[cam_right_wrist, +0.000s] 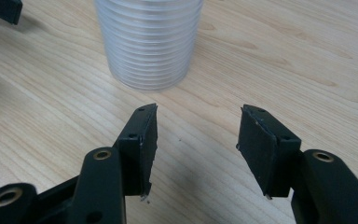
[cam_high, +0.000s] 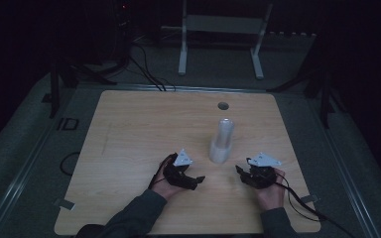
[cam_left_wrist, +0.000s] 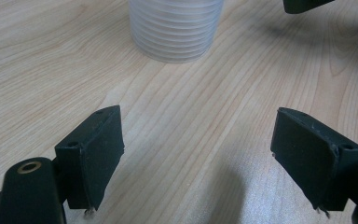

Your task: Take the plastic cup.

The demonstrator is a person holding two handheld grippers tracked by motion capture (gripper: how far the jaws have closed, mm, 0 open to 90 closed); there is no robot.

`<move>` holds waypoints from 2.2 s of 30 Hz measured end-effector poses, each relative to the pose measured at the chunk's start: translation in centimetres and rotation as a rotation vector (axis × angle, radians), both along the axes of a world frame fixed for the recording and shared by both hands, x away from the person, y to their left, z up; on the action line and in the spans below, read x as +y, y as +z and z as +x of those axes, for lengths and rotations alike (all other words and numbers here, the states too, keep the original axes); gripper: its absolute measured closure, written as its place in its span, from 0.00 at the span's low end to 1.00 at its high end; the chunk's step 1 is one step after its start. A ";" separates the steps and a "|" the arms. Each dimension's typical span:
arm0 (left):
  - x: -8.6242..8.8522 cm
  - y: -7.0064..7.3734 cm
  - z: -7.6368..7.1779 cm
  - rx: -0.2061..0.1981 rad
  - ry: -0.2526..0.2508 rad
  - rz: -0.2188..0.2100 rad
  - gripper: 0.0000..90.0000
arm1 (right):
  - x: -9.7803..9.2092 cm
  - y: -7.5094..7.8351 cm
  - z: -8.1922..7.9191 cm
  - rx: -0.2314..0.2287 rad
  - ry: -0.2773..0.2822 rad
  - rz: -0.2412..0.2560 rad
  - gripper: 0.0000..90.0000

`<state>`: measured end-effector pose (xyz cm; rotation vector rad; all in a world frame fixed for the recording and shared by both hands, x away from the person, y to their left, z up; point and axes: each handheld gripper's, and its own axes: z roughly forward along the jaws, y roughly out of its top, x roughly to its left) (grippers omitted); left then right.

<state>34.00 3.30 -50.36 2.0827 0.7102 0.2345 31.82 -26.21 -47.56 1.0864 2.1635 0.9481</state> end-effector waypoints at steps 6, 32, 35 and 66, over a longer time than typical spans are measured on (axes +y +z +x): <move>0.1 0.0 0.1 0.003 0.002 -0.002 0.19 | 0.0 0.1 0.0 0.003 0.006 0.019 0.52; -1.1 2.6 1.8 -0.051 -0.005 -0.014 0.19 | 0.0 2.9 0.0 -0.036 0.051 0.061 0.49; -1.4 3.0 2.1 -0.065 -0.007 -0.013 0.19 | 0.0 3.7 0.1 -0.049 0.058 0.079 0.49; -4.5 4.9 4.3 -0.141 -0.013 -0.032 0.18 | 2.0 8.8 1.8 -0.129 0.137 0.083 0.43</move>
